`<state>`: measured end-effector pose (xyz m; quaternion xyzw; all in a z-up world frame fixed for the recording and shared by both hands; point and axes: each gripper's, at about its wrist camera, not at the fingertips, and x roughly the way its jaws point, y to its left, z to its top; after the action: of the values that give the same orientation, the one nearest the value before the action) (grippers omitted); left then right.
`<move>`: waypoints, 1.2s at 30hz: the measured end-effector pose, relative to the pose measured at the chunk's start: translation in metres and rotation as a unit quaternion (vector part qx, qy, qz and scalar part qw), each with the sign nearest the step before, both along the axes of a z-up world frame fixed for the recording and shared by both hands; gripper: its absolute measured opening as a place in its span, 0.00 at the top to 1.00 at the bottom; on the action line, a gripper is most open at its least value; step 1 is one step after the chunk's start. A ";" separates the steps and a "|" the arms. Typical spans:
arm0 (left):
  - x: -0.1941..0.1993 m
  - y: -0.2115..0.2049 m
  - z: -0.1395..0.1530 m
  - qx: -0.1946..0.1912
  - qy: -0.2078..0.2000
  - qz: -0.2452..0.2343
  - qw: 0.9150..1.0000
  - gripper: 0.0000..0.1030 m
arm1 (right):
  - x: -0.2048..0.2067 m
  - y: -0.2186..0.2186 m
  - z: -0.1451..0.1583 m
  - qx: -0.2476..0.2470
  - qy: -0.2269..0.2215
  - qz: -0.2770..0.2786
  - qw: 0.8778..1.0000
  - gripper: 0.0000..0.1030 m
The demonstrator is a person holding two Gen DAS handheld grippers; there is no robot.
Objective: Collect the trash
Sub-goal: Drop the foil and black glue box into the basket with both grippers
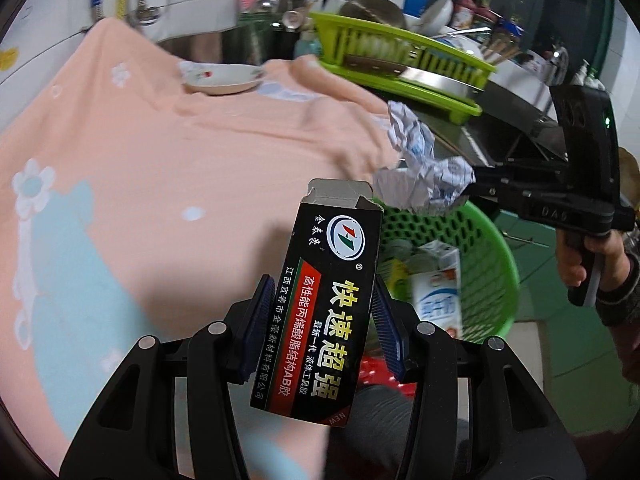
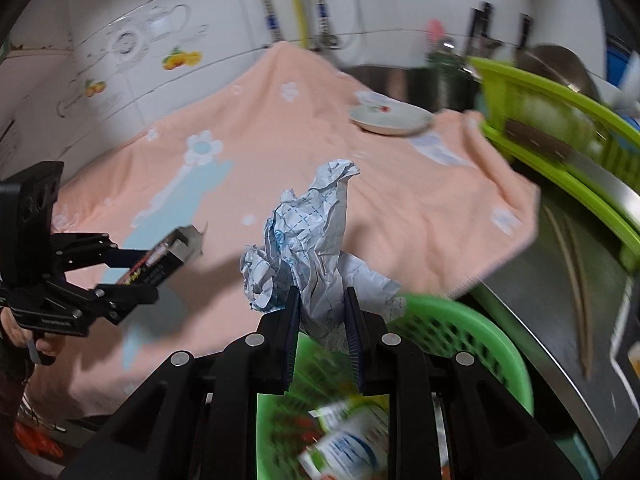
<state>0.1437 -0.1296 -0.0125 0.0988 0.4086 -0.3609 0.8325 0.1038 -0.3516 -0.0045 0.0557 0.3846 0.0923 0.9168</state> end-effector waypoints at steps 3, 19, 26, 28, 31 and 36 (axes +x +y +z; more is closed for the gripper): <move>-0.005 -0.024 -0.002 -0.006 0.007 -0.015 1.000 0.53 | -0.014 -0.019 -0.009 -0.003 0.009 -0.021 1.000 0.79; -0.012 -0.090 -0.025 0.006 0.037 -0.034 0.999 0.53 | -0.039 -0.070 -0.039 0.017 0.029 -0.079 0.996 0.67; -0.012 -0.105 -0.036 0.012 0.053 -0.032 0.998 0.52 | -0.052 -0.077 -0.034 0.026 0.016 -0.090 0.995 0.50; -0.012 -0.108 -0.041 0.015 0.058 -0.029 0.998 0.52 | -0.058 -0.078 -0.033 0.032 0.013 -0.094 0.995 0.45; -0.010 -0.112 -0.046 0.015 0.066 -0.024 0.997 0.52 | -0.064 -0.079 -0.032 0.035 0.010 -0.095 0.995 0.40; -0.013 -0.114 -0.049 0.011 0.073 -0.021 0.997 0.47 | -0.071 -0.078 -0.032 0.037 0.007 -0.093 0.995 0.33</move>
<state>0.1306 -0.2441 -0.0619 0.0903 0.4702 -0.3801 0.7914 0.0324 -0.4297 -0.0361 0.1259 0.3805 0.0204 0.9159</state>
